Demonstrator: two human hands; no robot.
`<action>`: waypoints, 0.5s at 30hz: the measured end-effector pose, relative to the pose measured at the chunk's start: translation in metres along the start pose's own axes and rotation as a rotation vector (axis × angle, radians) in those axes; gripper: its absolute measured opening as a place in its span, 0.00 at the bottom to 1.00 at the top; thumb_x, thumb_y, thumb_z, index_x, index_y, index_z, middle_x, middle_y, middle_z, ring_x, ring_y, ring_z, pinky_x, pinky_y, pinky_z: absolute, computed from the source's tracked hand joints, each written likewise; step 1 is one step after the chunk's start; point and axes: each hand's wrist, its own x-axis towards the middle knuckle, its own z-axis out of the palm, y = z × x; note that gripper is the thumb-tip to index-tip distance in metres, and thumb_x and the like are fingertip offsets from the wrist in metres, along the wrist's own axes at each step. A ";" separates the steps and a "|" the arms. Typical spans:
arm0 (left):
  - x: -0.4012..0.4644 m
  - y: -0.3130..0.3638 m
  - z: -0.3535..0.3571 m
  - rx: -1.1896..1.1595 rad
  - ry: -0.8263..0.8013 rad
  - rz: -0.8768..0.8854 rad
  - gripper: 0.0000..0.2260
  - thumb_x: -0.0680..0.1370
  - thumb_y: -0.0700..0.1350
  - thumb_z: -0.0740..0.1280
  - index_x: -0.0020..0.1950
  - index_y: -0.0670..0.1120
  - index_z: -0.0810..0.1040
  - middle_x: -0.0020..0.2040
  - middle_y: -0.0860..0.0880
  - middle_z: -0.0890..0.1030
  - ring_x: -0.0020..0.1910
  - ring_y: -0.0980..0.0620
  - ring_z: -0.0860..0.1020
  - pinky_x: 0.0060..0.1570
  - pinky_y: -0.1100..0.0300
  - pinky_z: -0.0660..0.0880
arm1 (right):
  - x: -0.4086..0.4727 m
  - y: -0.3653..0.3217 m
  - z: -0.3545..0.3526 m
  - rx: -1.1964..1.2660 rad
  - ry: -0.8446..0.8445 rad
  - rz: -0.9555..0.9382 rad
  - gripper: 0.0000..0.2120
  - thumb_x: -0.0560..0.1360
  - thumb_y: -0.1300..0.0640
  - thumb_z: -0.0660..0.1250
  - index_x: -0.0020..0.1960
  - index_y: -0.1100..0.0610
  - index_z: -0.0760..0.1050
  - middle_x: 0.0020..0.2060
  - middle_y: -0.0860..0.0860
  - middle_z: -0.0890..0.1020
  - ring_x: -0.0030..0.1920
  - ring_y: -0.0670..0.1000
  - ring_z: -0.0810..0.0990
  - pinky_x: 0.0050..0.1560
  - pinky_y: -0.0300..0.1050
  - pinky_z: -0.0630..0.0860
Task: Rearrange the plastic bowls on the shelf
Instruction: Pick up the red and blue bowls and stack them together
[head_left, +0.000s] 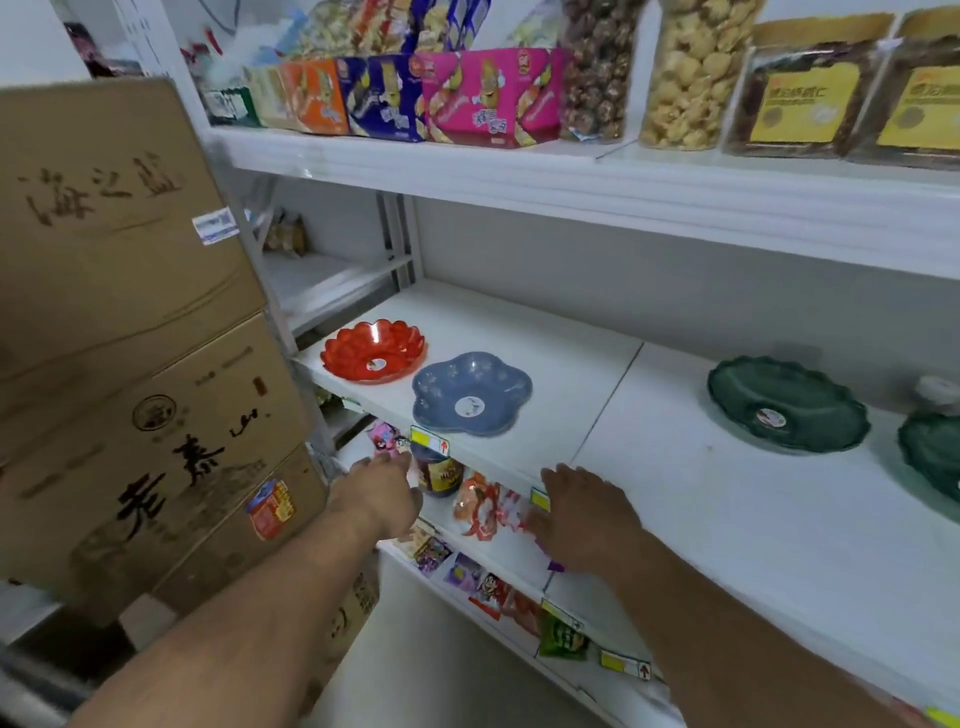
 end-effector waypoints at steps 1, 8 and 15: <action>0.005 -0.010 -0.002 -0.001 0.006 -0.005 0.29 0.79 0.57 0.57 0.79 0.53 0.58 0.78 0.47 0.64 0.73 0.42 0.67 0.66 0.47 0.68 | 0.006 -0.010 -0.001 0.005 0.003 0.003 0.36 0.80 0.36 0.50 0.82 0.54 0.51 0.81 0.54 0.55 0.79 0.57 0.56 0.78 0.56 0.55; 0.045 -0.069 -0.006 -0.108 -0.022 -0.032 0.29 0.79 0.57 0.57 0.80 0.52 0.57 0.78 0.46 0.64 0.74 0.41 0.66 0.68 0.49 0.67 | 0.045 -0.062 -0.010 0.007 0.020 0.028 0.34 0.81 0.37 0.51 0.81 0.54 0.54 0.79 0.55 0.61 0.76 0.58 0.63 0.73 0.55 0.63; 0.099 -0.097 -0.014 -0.210 -0.003 -0.075 0.30 0.77 0.58 0.58 0.79 0.53 0.59 0.77 0.46 0.67 0.72 0.41 0.69 0.67 0.49 0.70 | 0.092 -0.070 -0.018 0.013 0.110 0.043 0.32 0.80 0.38 0.52 0.78 0.55 0.59 0.76 0.54 0.68 0.73 0.57 0.68 0.69 0.56 0.68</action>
